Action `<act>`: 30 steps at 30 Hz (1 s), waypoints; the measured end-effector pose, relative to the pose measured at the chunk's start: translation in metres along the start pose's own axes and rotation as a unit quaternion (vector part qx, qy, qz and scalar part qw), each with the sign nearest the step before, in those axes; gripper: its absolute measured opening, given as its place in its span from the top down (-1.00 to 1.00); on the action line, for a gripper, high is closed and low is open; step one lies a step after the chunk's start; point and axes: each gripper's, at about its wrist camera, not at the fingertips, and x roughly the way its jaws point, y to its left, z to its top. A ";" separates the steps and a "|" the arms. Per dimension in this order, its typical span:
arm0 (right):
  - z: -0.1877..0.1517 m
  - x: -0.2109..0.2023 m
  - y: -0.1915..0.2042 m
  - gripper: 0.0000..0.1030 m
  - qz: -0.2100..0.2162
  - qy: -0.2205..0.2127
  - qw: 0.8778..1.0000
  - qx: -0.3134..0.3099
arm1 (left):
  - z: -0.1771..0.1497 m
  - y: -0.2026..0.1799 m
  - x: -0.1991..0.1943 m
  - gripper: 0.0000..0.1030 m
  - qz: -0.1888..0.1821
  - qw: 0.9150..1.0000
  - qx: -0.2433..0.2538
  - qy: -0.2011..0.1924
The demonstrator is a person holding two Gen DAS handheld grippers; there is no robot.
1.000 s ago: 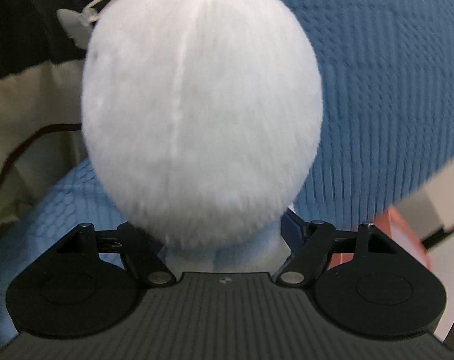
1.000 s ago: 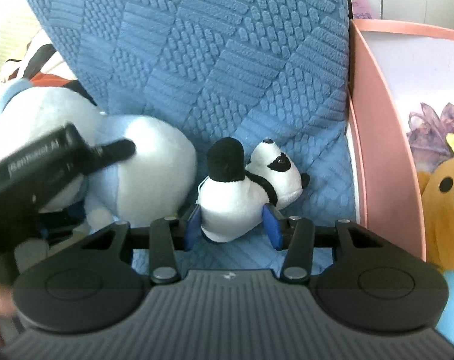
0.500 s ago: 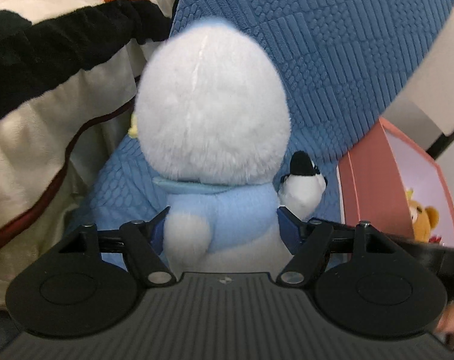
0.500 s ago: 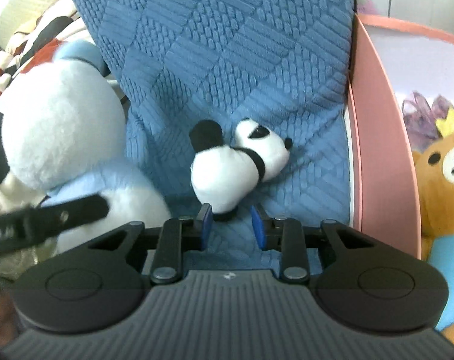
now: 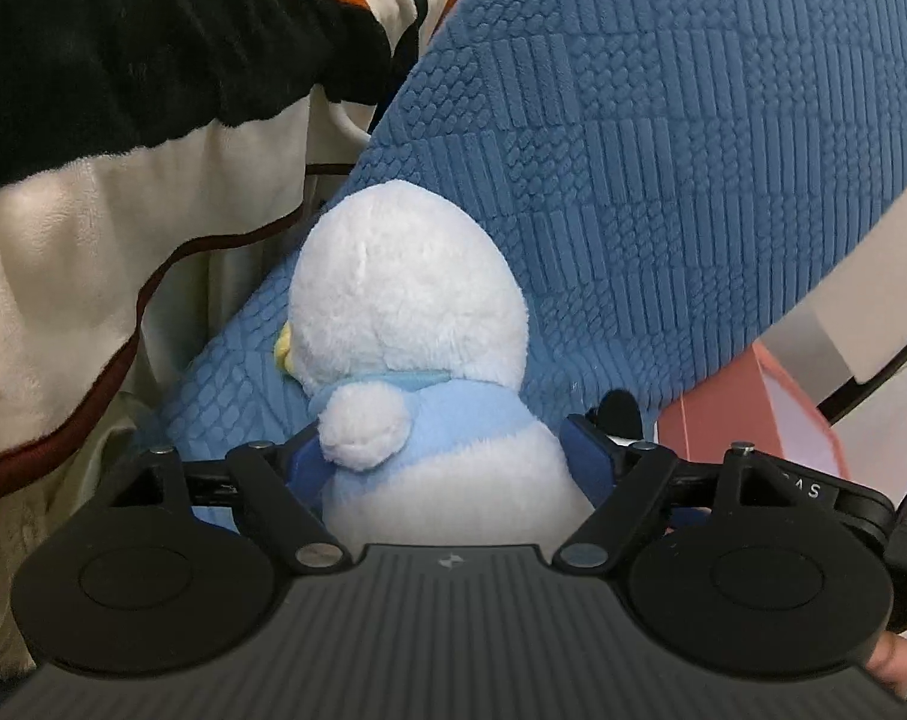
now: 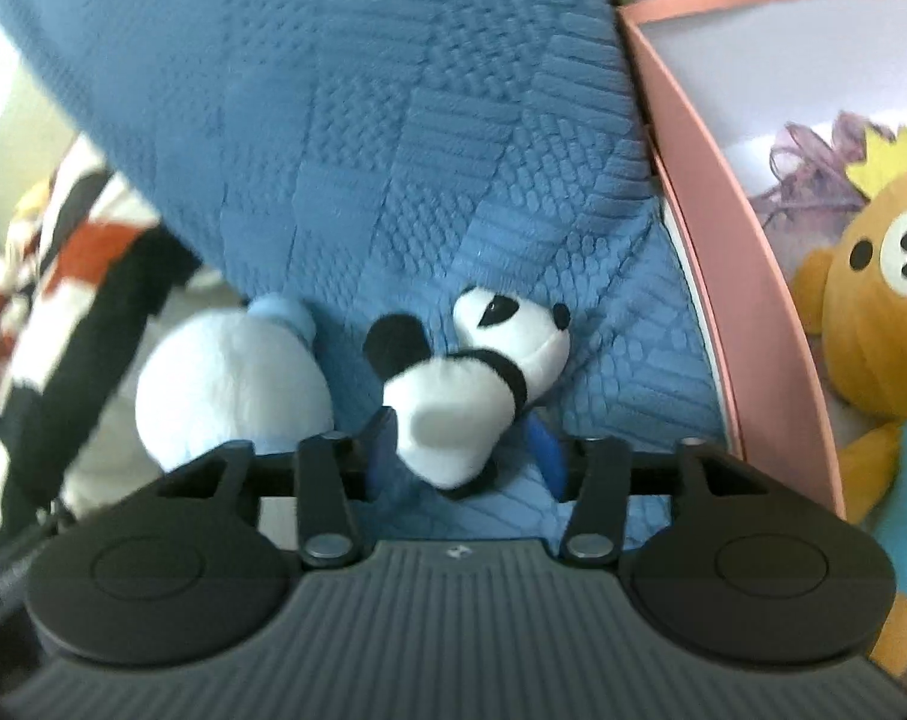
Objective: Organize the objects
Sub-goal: 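Grasp the white penguin with left tool while right tool grasps the panda, then lift the penguin with left tool while right tool lifts the panda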
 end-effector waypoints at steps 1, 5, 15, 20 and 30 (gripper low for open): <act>0.001 0.003 -0.004 -0.09 0.000 -0.001 1.000 0.024 | 0.002 0.002 0.003 -0.61 -0.001 1.000 -0.004 0.000; 0.005 0.019 -0.019 -0.17 0.019 0.004 0.993 0.117 | 0.005 0.009 0.011 -0.64 -0.013 1.000 -0.012 0.002; 0.002 0.028 -0.027 -0.26 0.044 -0.050 0.973 0.221 | 0.010 0.025 0.022 -0.64 -0.023 0.998 -0.052 0.008; 0.006 0.028 -0.033 -0.26 0.041 -0.055 0.973 0.222 | 0.012 0.025 0.025 -0.64 -0.023 0.998 -0.055 0.009; 0.008 0.042 -0.043 -0.01 0.029 -0.042 0.971 0.232 | 0.012 0.028 0.027 -0.64 -0.023 0.997 -0.074 0.007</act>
